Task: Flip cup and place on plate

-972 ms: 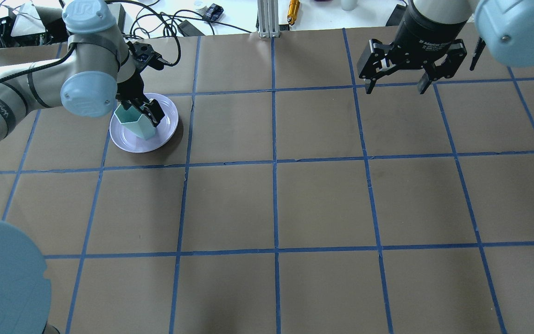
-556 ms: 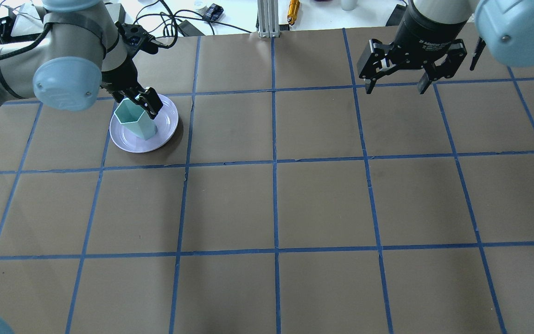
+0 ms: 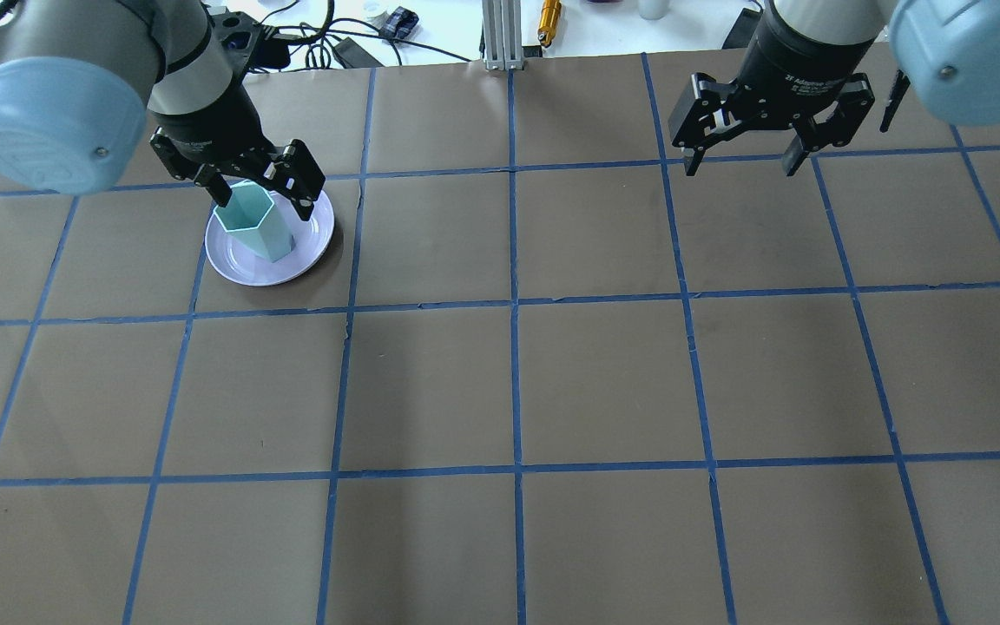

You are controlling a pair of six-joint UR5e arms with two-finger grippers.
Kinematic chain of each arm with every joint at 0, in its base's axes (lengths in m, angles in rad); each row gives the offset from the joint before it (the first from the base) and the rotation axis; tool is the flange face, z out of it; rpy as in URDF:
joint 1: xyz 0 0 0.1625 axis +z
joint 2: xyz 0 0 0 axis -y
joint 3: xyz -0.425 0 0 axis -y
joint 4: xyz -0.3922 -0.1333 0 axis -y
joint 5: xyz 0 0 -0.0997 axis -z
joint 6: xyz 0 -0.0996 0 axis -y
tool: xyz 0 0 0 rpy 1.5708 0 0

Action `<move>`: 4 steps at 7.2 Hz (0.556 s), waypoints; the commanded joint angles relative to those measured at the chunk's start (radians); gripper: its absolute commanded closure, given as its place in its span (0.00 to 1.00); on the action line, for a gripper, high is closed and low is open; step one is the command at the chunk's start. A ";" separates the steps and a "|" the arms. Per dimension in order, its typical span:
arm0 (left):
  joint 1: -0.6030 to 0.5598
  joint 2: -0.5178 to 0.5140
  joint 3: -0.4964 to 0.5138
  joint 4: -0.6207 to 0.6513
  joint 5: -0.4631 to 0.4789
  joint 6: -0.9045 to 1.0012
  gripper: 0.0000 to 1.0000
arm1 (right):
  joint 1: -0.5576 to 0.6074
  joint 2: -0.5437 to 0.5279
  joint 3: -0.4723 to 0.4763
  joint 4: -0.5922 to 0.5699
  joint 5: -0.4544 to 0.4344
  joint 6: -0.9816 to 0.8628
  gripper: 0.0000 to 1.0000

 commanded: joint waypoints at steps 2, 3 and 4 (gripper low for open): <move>-0.019 0.053 0.118 -0.201 -0.016 -0.067 0.00 | 0.000 0.000 0.000 0.000 0.000 0.000 0.00; -0.017 0.061 0.100 -0.189 -0.019 -0.088 0.00 | 0.000 0.000 0.000 0.000 0.000 0.000 0.00; -0.019 0.069 0.087 -0.163 -0.017 -0.178 0.00 | 0.000 0.000 0.000 0.000 0.000 0.000 0.00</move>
